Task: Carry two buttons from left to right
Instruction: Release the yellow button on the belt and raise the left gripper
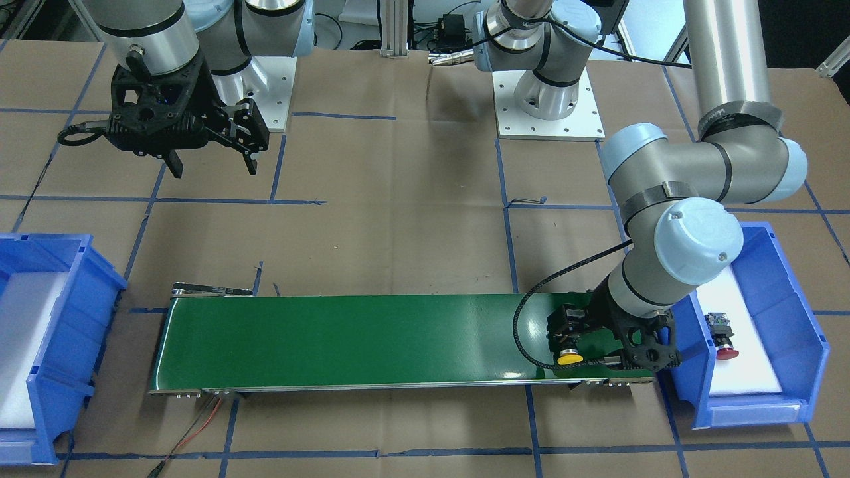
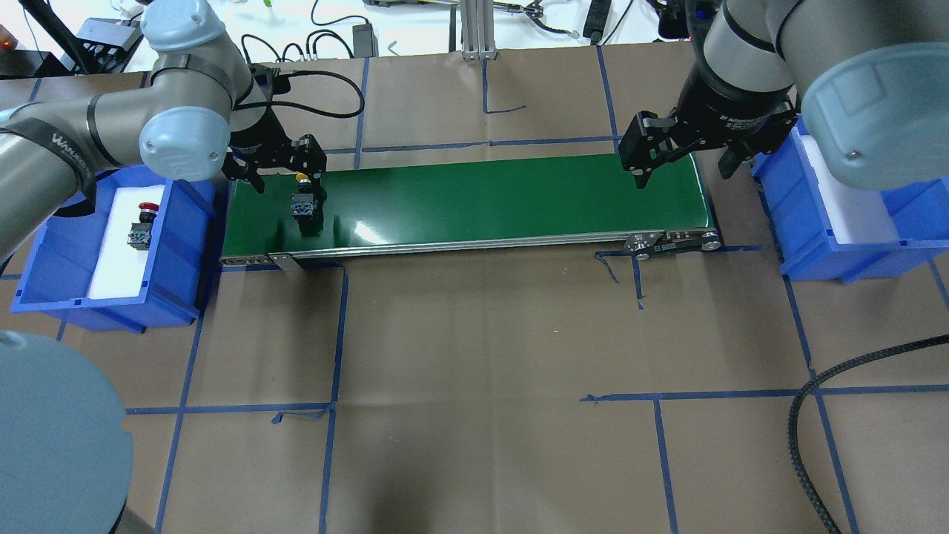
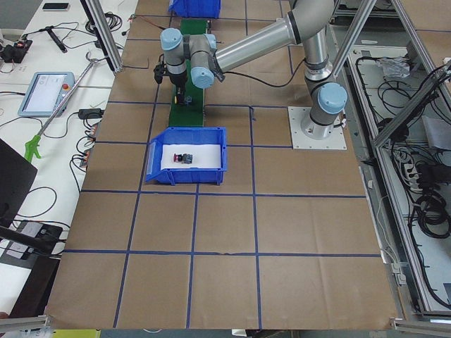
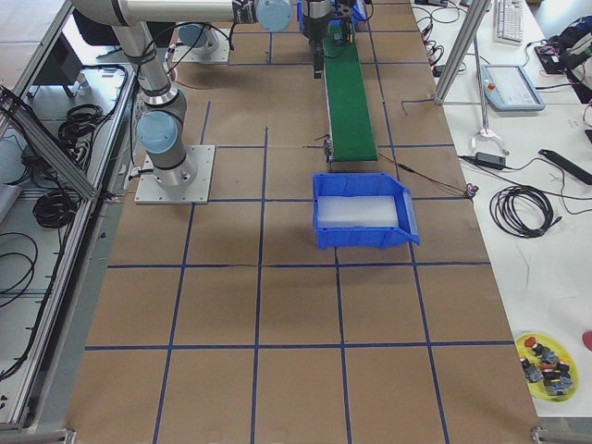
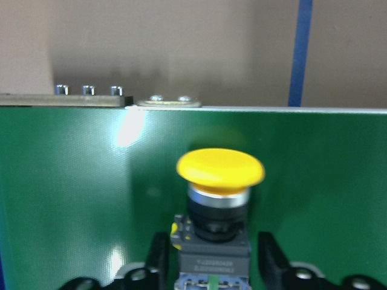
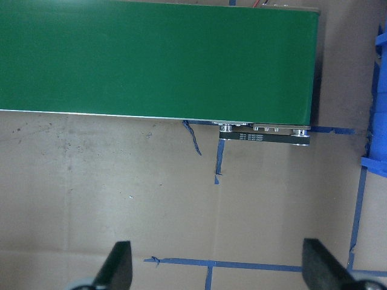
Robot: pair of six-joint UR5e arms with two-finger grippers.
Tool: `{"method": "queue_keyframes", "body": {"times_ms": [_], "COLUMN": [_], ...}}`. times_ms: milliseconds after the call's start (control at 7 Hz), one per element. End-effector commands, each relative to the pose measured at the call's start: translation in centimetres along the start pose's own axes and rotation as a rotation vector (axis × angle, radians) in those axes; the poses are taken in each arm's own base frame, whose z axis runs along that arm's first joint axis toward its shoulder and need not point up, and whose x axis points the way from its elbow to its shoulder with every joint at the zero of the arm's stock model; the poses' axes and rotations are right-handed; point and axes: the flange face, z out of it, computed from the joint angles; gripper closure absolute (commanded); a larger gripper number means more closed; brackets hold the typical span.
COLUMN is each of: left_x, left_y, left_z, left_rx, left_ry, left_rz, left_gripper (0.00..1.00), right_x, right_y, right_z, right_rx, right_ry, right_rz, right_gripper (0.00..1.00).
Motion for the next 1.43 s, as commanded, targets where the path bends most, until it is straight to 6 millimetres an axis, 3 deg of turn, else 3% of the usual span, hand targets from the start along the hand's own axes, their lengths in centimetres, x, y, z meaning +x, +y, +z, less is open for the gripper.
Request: {"method": "queue_keyframes", "body": {"times_ms": [0, 143, 286, 429, 571, 857, 1143, 1286], "left_x": [-0.6, -0.8, -1.0, -1.7, -5.4, -16.2, -25.3, -27.5], "left_y": [-1.5, -2.1, -2.6, -3.2, -3.7, -4.2, -3.7, -3.1], "left_z": [-7.2, -11.3, -14.2, -14.6, -14.5, -13.0, -10.9, -10.4], "left_rx": [0.001, -0.005, -0.013, -0.012, -0.009, -0.023, -0.046, -0.054], "left_ry": [-0.007, -0.007, -0.006, -0.008, -0.009, 0.004, 0.017, 0.023], "left_rz": [-0.007, -0.007, -0.001, -0.004, 0.034, 0.041, 0.096, 0.105], "left_gripper": [0.00, 0.00, 0.00, 0.00, 0.00, 0.00, 0.00, 0.01], "right_x": [0.0, 0.0, 0.0, 0.0, 0.0, 0.0, 0.0, 0.1], "right_y": [0.0, 0.0, -0.1, 0.0, 0.0, 0.0, -0.4, -1.9], "right_z": [0.0, 0.0, 0.0, 0.0, 0.1, 0.1, 0.2, 1.3], "right_rx": [0.000, 0.001, 0.002, 0.001, -0.001, -0.001, 0.011, 0.029], "right_ry": [0.000, 0.000, 0.000, 0.000, 0.000, 0.001, -0.001, 0.001], "right_rz": [-0.001, -0.001, 0.000, 0.000, -0.001, -0.001, 0.003, 0.010], "right_gripper": [0.00, 0.00, 0.00, 0.00, 0.00, 0.00, 0.00, 0.00]}}
